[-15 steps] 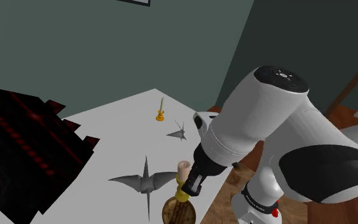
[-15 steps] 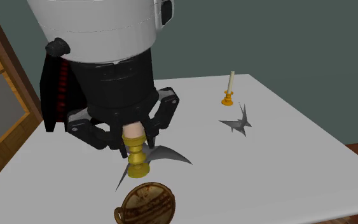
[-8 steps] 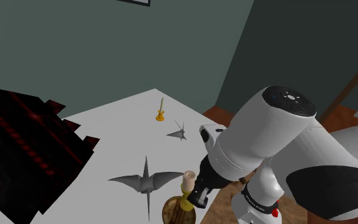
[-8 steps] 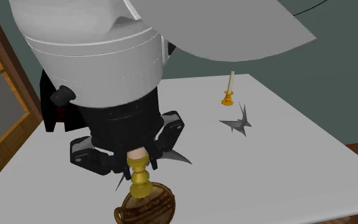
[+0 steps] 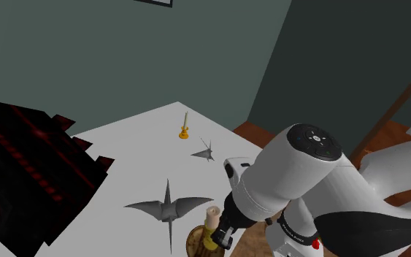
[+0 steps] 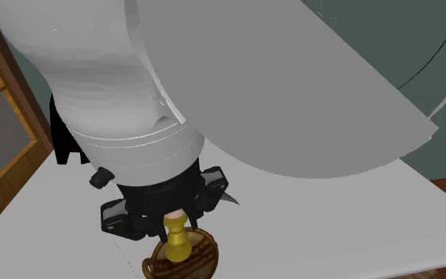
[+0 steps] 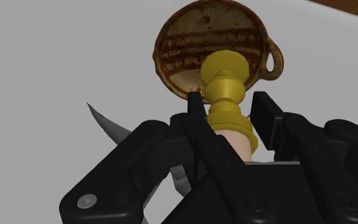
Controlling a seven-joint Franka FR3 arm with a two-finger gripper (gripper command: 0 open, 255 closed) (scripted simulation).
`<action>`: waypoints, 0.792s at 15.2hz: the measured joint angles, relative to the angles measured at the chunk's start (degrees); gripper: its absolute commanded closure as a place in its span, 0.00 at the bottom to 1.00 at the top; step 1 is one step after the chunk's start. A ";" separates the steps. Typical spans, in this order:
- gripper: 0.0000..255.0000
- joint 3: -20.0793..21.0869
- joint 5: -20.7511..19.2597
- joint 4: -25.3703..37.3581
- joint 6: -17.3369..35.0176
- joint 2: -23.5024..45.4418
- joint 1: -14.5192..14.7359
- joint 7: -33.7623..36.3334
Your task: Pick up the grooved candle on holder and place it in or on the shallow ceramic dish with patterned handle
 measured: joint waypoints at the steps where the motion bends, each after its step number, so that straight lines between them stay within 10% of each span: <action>1: 1.00 0.50 0.24 -0.75 1.38 0.68 -0.03 0.14; 8: 1.00 0.99 0.55 -1.54 2.72 1.19 0.05 0.32; 9: 0.00 0.99 0.55 -1.55 2.72 1.19 0.05 0.32; 12: 0.00 0.99 0.55 -1.56 2.73 1.19 0.05 0.32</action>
